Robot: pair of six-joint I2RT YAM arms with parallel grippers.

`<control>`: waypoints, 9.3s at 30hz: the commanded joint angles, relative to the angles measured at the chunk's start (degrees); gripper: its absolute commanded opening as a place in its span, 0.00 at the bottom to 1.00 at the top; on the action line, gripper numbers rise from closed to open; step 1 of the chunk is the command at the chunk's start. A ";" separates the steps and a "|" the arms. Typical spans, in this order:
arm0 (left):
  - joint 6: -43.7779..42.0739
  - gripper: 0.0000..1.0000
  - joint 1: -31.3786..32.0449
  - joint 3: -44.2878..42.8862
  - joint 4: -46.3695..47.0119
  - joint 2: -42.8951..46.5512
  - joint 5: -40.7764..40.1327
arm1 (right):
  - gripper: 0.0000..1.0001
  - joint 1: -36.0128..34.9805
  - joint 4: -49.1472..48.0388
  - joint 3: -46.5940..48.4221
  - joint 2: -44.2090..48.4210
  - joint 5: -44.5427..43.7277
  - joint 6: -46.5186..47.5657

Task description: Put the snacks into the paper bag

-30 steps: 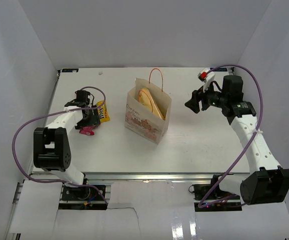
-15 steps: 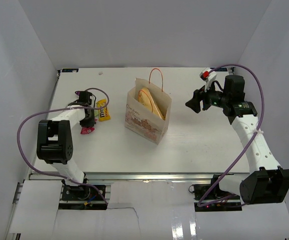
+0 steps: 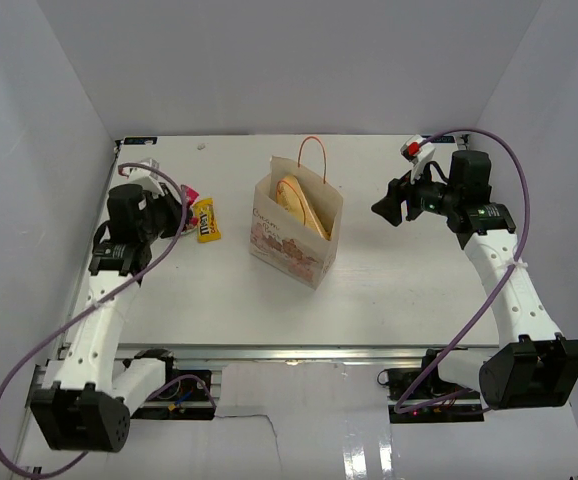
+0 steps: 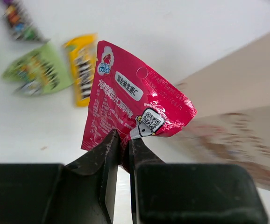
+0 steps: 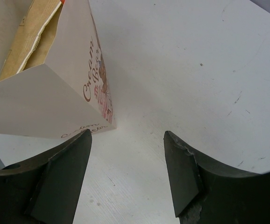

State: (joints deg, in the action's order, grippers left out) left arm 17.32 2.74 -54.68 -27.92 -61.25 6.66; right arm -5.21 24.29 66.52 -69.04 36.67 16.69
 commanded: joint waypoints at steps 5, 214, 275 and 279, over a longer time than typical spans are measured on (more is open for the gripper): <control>22.89 0.01 0.33 -4.73 16.93 5.10 24.27 | 0.69 0.38 -1.00 0.63 1.18 1.57 -0.43; 17.13 0.76 4.29 14.77 6.74 37.35 17.87 | 0.08 -30.56 -23.59 37.47 -18.16 -22.33 -12.83; 15.01 0.86 -5.99 -16.85 -2.56 -37.87 -20.18 | 0.82 -13.34 -14.10 18.84 -4.53 7.19 1.25; 15.90 0.85 -6.78 -19.59 -3.28 -43.33 -20.01 | 0.82 -7.64 -14.19 15.14 -2.77 9.73 -1.56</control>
State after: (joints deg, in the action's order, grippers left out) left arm 31.35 -3.36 -71.92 -27.57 -103.74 -9.47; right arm -15.88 9.54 83.81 -72.53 43.64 16.93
